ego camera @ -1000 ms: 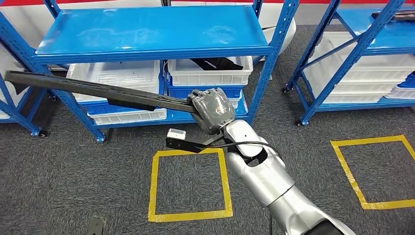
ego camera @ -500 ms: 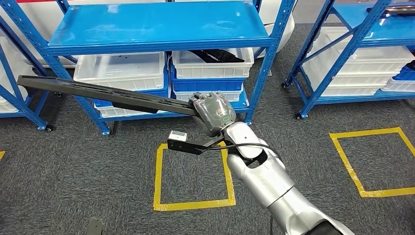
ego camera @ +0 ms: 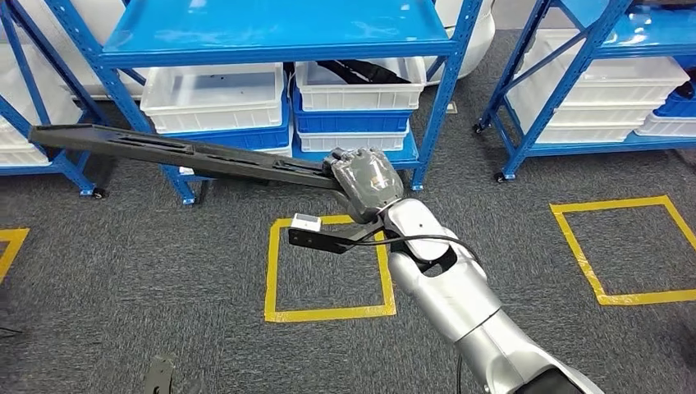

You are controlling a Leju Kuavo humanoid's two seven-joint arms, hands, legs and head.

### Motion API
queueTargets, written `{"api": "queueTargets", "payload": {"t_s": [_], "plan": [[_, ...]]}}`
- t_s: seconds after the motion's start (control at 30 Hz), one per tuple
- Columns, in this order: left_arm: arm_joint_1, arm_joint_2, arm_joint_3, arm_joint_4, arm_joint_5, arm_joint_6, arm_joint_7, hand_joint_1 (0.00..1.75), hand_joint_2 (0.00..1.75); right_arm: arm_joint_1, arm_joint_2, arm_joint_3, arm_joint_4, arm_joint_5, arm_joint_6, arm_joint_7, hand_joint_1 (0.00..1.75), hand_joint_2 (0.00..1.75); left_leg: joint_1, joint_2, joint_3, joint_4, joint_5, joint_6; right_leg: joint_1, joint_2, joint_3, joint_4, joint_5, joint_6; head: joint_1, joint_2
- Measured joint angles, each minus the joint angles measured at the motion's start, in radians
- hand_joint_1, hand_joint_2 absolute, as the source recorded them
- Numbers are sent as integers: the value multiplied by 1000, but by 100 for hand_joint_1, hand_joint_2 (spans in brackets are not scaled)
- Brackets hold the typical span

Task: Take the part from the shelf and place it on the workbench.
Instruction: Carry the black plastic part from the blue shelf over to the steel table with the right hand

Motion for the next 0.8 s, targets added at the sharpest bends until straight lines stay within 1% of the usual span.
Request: {"api": "queueTargets", "payload": {"t_s": [0.03, 0.07, 0.1, 0.13, 0.17, 0.2, 0.23, 0.27, 0.3, 0.33, 0.37, 0.4, 0.43, 0.47, 0.5, 0.53, 0.57, 0.6, 0.63, 0.67, 0.7, 0.73, 0.77, 0.8], "plan": [[4, 0, 0, 0, 0, 0, 1, 0, 175, 1, 0, 0, 1, -1, 0, 0, 175, 175, 2, -1, -4, 7, -27, -5, -6, -2, -4, -6, 18, -11, -1, 0], [7, 0, 0, 1, 0, 0, 1, 0, 175, 2, 1, 1, 2, -2, 1, 0, 175, 175, 3, 0, -14, 43, -80, -8, -13, -3, -12, -10, 37, -20, -3, 0], [8, 0, 0, 1, 0, -1, 2, 0, 175, 2, 2, 1, 3, -2, 1, 1, 175, 175, 4, 0, -26, 107, -149, -12, -14, -4, -22, -11, 53, -25, -4, 0], [8, 1, 0, 1, 0, -1, 2, 0, 175, 2, 3, 1, 3, -2, 1, 1, 175, 175, 5, 0, -39, 186, -209, -16, -14, -5, -37, -10, 67, -30, -5, 0], [7, 2, 0, 1, 0, -1, 2, 0, 175, 3, 4, 2, 4, -3, 1, 2, 175, 175, 6, -1, -47, 263, -245, -22, -13, -6, -51, -8, 80, -28, -5, 0], [6, 3, 0, 1, 0, -1, 2, 0, 175, 3, 4, 2, 4, -3, 1, 2, 175, 175, 7, -1, -45, 321, -253, -27, -13, -6, -65, -6, 90, -26, -5, 0], [6, 3, 0, 1, 0, -1, 2, 0, 175, 4, 4, 2, 5, -4, 1, 2, 175, 175, 8, 0, -30, 347, -240, -30, -14, -6, -80, -2, 100, -23, -5, 0], [6, 4, 0, 1, 0, -1, 2, 0, 175, 4, 4, 2, 6, -4, 1, 2, 175, 175, 9, 0, 4, 335, -219, -32, -15, -7, -95, 4, 107, -18, -5, 0], [5, 4, 0, 0, 0, -1, 2, 0, 175, 5, 4, 2, 6, -5, 1, 2, 175, 175, 10, 0, 56, 287, -207, -32, -17, -6, -110, 13, 113, -13, -6, 0], [4, 5, 1, 0, 0, -1, 2, 0, 175, 4, 5, 2, 6, -5, 0, 2, 175, 175, 9, 0, 119, 216, -210, -30, -15, -6, -125, 24, 117, -8, -6, 0], [2, 5, 1, -1, 0, -1, 2, 0, 175, 5, 5, 2, 6, -5, 0, 2, 175, 175, 8, 0, 172, 148, -227, -25, -13, -6, -137, 35, 121, -2, -5, 0], [1, 6, 1, -1, 0, -1, 1, 0, 175, 5, 6, 1, 5, -6, 0, 2, 175, 175, 5, -1, 208, 97, -245, -19, -10, -6, -145, 43, 126, 6, -4, 0], [0, 6, 1, -2, 0, -1, 1, 0, 175, 6, 7, 1, 5, -7, 0, 2, 175, 175, 1, -1, 222, 70, -256, -10, -9, -7, -152, 46, 133, 14, -4, 0], [0, 7, 1, -2, 0, -1, 1, 0, 175, 7, 7, 1, 5, -9, 0, 2, 175, 175, -1, -1, 219, 62, -255, 0, -8, -7, -155, 46, 142, 25, -3, 0], [0, 7, 2, -2, 0, 0, 1, 0, 175, 8, 7, 1, 5, -12, 0, 2, 175, 175, -2, 2, 213, 59, -244, 11, -8, -6, -161, 48, 143, 32, -3, 0], [0, 6, 2, -2, 0, 0, 1, 0, 175, 9, 7, 0, 5, -17, 0, 2, 175, 175, -2, 4, 204, 54, -231, 24, -8, -5, -171, 60, 129, 33, -3, 0], [-1, 6, 2, -2, 1, 0, 1, 0, 175, 10, 6, -1, 5, -23, 0, 2, 175, 175, -1, 7, 192, 49, -216, 34, -8, -4, -186, 91, 97, 30, -1, 0], [-2, 6, 3, -2, 1, 0, 1, 0, 175, 10, 6, -3, 5, -30, 0, 2, 175, 175, -1, 9, 177, 47, -201, 42, -10, -3, -206, 143, 53, 23, 1, 0], [-2, 6, 3, -2, 1, 0, 1, 0, 175, 11, 6, -4, 5, -36, 0, 2, 175, 175, -2, 9, 159, 47, -187, 46, -12, -2, -227, 208, 8, 18, 2, 0], [-2, 6, 4, -2, 1, 0, 1, 0, 175, 13, 6, -6, 5, -42, 1, 1, 175, 175, -2, 10, 140, 47, -172, 47, -14, -2, -242, 275, -25, 19, 3, 0], [-2, 6, 4, -2, 1, 0, 1, 0, 175, 15, 6, -7, 5, -48, 1, 0, 175, 175, -2, 10, 122, 47, -157, 46, -16, -2, -247, 326, -37, 26, 3, 0], [-2, 6, 5, -2, 1, 0, 1, 0, 175, 16, 6, -8, 5, -54, 2, -1, 175, 175, -2, 11, 104, 47, -143, 44, -19, -2, -239, 349, -29, 37, 3, 0], [-2, 5, 6, -2, 1, 0, 1, 0, 175, 18, 7, -10, 5, -59, 2, -2, 175, 175, -2, 11, 85, 47, -129, 40, -20, -2, -216, 342, -6, 50, 3, 0], [-2, 5, 7, -2, 1, 0, 0, 0, 175, 18, 8, -12, 4, -64, 3, -3, 175, 175, -2, 11, 68, 47, -116, 36, -22, -2, -177, 303, 17, 58, 3, 0]]}}
